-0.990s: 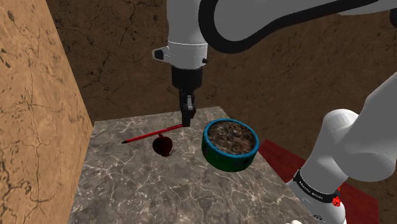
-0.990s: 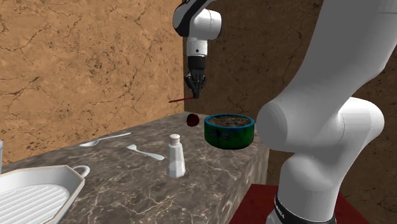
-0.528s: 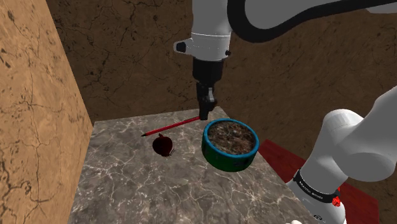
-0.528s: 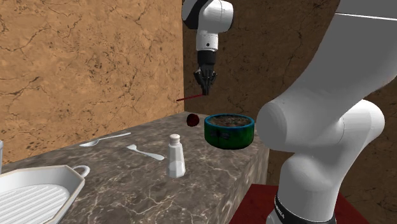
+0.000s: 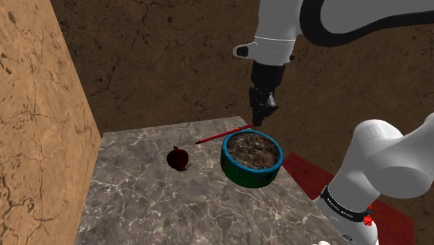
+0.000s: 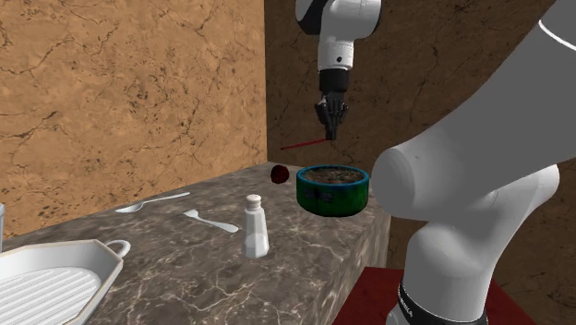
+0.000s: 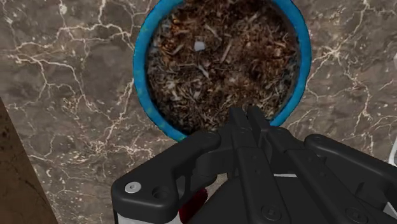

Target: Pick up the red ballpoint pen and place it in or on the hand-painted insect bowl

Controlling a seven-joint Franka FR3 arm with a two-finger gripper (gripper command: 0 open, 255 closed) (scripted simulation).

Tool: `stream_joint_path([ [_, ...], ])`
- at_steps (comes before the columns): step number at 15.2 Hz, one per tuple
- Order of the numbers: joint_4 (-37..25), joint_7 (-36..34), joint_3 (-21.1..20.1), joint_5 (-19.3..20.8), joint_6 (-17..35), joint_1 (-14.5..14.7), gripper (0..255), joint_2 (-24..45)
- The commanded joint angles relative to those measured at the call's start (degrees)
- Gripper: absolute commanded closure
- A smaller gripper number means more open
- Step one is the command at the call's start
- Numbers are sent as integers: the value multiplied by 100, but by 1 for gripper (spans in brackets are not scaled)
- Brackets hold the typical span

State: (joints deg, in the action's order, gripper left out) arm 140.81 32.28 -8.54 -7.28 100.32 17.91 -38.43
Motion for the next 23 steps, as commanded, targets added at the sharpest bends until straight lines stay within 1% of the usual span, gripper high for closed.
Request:
stream_joint_path([
  [1,206,186,185,87,-228,-44,255,-418],
  [6,693,626,638,397,-714,-207,255,-1364],
  [22,1927,663,591,344,510,-188,255,-1373],
  [23,1927,663,591,344,509,-188,255,-1374],
])
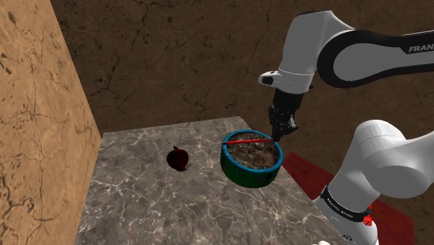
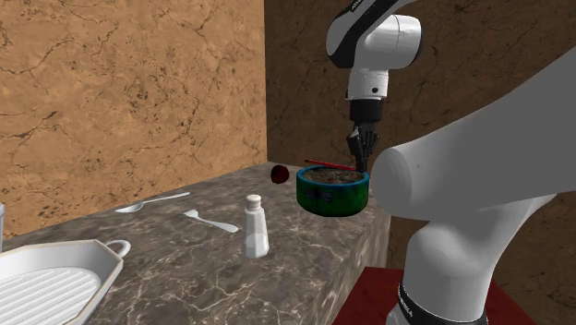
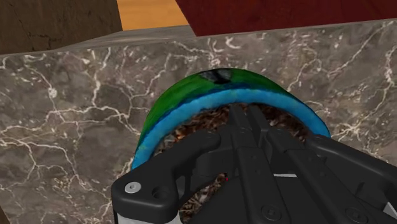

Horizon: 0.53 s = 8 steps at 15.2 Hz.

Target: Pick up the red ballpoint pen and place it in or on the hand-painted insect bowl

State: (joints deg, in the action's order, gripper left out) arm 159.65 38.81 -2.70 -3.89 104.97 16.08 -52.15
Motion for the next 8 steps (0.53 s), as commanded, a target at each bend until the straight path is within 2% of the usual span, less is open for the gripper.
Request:
stream_joint_path([
  [1,43,11,7,5,44,-5,255,-1],
  [6,43,11,7,5,45,-5,255,0],
  [7,43,11,7,5,45,-5,0,-1],
  [8,43,11,7,5,45,-5,0,-1],
])
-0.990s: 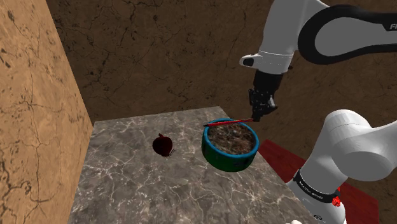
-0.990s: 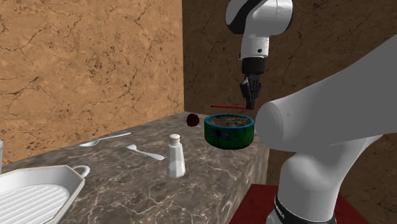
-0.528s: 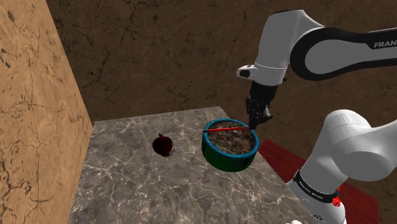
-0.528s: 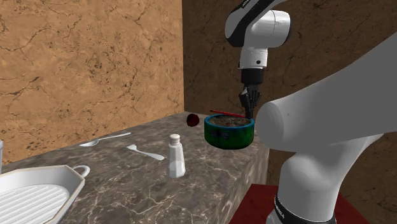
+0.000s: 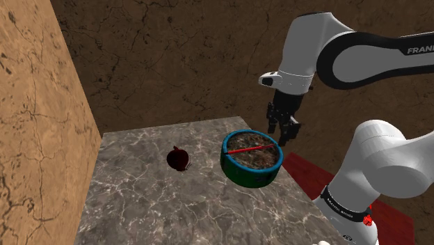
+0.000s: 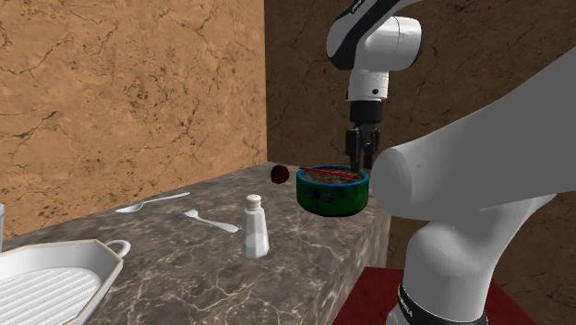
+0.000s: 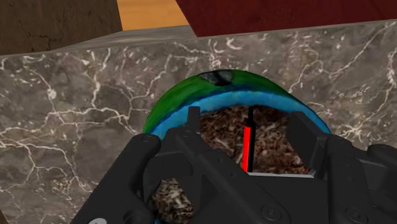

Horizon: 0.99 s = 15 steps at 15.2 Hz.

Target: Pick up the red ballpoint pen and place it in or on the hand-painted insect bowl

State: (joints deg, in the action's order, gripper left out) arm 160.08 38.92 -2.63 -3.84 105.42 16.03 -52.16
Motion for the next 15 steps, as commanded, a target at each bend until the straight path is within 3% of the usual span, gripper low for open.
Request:
stream_joint_path([
  [1,0,0,0,0,0,0,0,0],
  [4,0,0,0,0,0,0,0,0],
  [8,-732,-5,42,46,-726,-25,0,6],
  [15,-732,-5,42,46,-726,-25,0,5],
])
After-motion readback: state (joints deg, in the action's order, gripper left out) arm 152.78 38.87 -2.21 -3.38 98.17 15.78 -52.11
